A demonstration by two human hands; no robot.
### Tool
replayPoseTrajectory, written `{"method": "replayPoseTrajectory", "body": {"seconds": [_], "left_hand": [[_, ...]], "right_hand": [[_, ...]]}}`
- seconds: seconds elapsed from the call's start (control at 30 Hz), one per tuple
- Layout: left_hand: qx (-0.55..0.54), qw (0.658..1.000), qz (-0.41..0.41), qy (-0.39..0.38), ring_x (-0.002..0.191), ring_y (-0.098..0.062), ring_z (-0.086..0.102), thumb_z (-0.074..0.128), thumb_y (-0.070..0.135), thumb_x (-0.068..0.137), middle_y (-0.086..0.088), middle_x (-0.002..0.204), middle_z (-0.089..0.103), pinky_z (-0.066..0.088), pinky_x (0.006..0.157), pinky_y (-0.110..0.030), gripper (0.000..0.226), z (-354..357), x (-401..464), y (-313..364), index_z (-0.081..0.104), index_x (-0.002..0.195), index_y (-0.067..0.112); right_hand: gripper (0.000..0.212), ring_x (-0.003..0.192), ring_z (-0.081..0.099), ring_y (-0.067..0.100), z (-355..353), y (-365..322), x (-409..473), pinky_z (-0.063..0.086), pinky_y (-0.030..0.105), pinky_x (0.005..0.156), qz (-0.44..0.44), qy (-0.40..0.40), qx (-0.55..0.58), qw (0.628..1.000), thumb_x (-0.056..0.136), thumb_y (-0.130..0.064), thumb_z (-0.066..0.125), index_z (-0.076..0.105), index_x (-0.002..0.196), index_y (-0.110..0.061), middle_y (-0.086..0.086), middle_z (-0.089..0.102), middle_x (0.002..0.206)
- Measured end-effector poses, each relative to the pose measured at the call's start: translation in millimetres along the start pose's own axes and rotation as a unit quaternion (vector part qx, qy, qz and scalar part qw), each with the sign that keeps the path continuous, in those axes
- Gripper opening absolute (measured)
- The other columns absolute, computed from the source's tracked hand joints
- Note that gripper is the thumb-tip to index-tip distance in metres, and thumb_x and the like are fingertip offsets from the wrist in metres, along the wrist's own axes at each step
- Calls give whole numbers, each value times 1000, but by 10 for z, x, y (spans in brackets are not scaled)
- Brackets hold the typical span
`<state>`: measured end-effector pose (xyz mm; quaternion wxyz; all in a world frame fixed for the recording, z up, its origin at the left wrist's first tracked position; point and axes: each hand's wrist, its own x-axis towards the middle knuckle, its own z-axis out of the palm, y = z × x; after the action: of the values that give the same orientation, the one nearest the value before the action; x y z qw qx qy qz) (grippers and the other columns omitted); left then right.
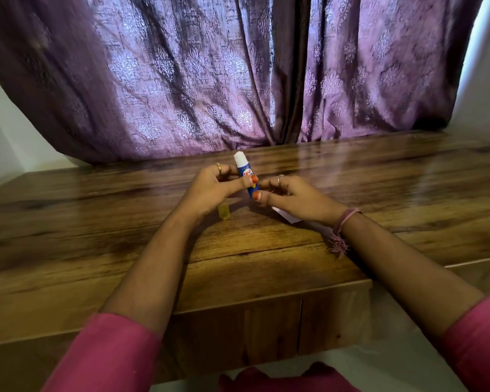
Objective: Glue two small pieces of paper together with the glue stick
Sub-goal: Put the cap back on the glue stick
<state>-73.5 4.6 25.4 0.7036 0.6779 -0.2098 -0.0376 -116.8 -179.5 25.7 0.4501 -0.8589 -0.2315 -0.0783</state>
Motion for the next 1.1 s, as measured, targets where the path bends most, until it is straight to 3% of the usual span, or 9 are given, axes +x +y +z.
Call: {"method": "replayPoseTrajectory", "body": {"seconds": [0.17, 0.27, 0.37, 0.53, 0.67, 0.77, 0.93, 1.0, 1.1], "left_hand": [[5, 1000, 7, -18, 100, -35, 64, 83, 27, 63, -17, 100, 71, 45, 93, -63, 30, 37, -81, 91, 74, 89, 15], [46, 998, 40, -6, 98, -31, 65, 83, 27, 65, -13, 96, 73, 45, 95, -60, 24, 47, -89, 105, 75, 86, 18], [61, 997, 54, -1, 98, -36, 65, 82, 21, 67, -15, 94, 72, 46, 93, -61, 17, 76, -110, 108, 76, 83, 19], [110, 991, 79, 0, 86, -20, 69, 82, 33, 57, -1, 84, 75, 54, 86, -49, 21, 92, -121, 143, 75, 76, 26], [123, 988, 94, 1, 86, -20, 69, 85, 29, 61, 0, 84, 75, 54, 84, -47, 18, 107, -104, 138, 75, 76, 29], [119, 989, 93, 2, 88, -22, 70, 83, 31, 62, -4, 87, 75, 53, 84, -47, 18, 97, -99, 139, 76, 78, 27], [77, 995, 71, -3, 99, -42, 64, 85, 28, 61, -15, 94, 72, 46, 90, -64, 28, 66, -109, 108, 75, 85, 19], [77, 994, 73, -3, 97, -38, 66, 85, 32, 59, -13, 93, 72, 46, 91, -63, 30, 67, -109, 110, 75, 84, 20], [93, 993, 77, -13, 88, -27, 67, 85, 32, 58, -6, 86, 74, 49, 90, -56, 28, 65, -102, 113, 76, 82, 23]], "right_hand": [[28, 93, 45, 22, 33, -85, -25, 36, 36, 83, 9, -3, 56, 998, 95, -3, 52, 59, 117, 12, 41, 57, 118], [25, 85, 45, 22, 39, -82, -29, 36, 33, 77, 18, 3, 80, 997, 91, -2, 57, 62, 111, 12, 23, 66, 97], [16, 73, 52, 12, 36, -73, -39, 42, 21, 69, 20, 7, 80, 997, 86, -4, 65, 67, 100, 5, 3, 63, 80], [17, 71, 50, 24, 61, -51, -21, 40, 36, 68, 32, 48, 82, 995, 77, -10, 77, 68, 87, -1, 16, 61, 77], [39, 64, 42, 21, 85, -15, -6, 34, 36, 61, 42, 86, 55, 994, 68, -21, 84, 63, 87, 6, 9, 52, 68], [42, 67, 44, 21, 93, -8, -11, 36, 37, 64, 40, 70, 81, 993, 71, -19, 83, 60, 94, 9, 8, 53, 72], [21, 82, 47, 24, 89, -60, -49, 36, 39, 75, 33, -17, 149, 988, 84, -6, 68, 64, 102, 4, 15, 59, 88], [21, 85, 52, 21, 67, -85, -65, 40, 33, 82, 40, -39, 148, 987, 87, -3, 63, 63, 106, 6, 15, 61, 94], [16, 80, 61, 0, 31, -97, -80, 48, 15, 79, 35, -48, 138, 989, 87, 1, 62, 65, 103, 3, 5, 67, 91]]}}
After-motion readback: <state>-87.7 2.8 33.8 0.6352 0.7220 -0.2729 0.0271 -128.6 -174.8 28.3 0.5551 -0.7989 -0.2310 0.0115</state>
